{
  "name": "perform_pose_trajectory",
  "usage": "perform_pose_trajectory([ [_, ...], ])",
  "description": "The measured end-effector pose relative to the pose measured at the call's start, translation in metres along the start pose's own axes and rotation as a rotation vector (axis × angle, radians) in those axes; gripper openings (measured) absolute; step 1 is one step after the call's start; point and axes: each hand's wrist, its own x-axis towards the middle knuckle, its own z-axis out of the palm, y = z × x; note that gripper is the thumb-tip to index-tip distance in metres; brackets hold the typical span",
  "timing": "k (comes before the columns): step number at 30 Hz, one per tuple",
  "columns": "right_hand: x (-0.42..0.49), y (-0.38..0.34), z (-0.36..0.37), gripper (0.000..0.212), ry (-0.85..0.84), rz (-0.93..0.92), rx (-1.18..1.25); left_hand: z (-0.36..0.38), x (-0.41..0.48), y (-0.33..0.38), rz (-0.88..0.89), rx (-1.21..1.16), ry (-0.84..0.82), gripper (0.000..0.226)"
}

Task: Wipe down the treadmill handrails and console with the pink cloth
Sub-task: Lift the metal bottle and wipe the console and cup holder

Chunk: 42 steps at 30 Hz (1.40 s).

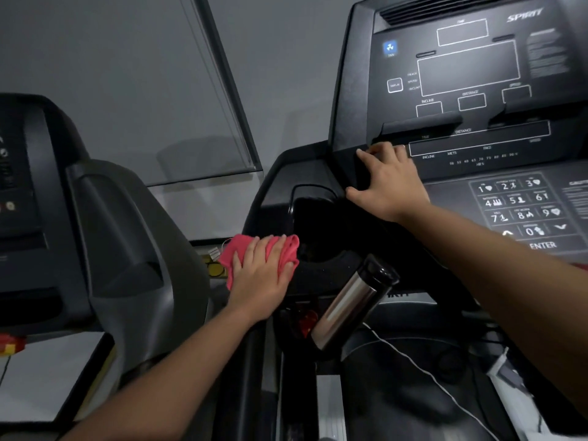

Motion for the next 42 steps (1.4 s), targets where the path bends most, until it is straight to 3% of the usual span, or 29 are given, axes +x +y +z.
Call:
perform_pose_trajectory([
  [7,-0.002,0.000,0.000,0.073,-0.004,-0.002,0.026,0.005,-0.028,0.002,0.078,0.075,-0.004,0.071],
  [17,-0.001,-0.001,-0.002,0.073,-0.028,0.026,0.051,-0.008,0.004,-0.020,0.416,0.070,-0.153,0.067],
  [21,-0.001,-0.003,-0.003,0.073,-0.034,0.045,0.059,-0.009,0.011,-0.028,0.383,0.025,-0.104,0.072],
  [24,-0.001,-0.003,-0.003,0.074,-0.049,0.059,0.060,-0.003,0.009,-0.032,0.356,-0.148,0.025,0.070],
  [26,0.000,-0.004,-0.003,0.074,-0.050,0.062,0.060,0.000,0.006,-0.035,0.386,-0.239,0.119,0.057],
  [29,0.000,-0.004,-0.003,0.073,-0.046,0.075,0.065,0.002,0.004,-0.040,0.492,-0.195,0.189,0.037],
  [42,0.003,-0.010,0.000,0.067,-0.014,0.120,0.024,-0.005,0.018,-0.034,0.733,-0.176,0.087,0.037],
])
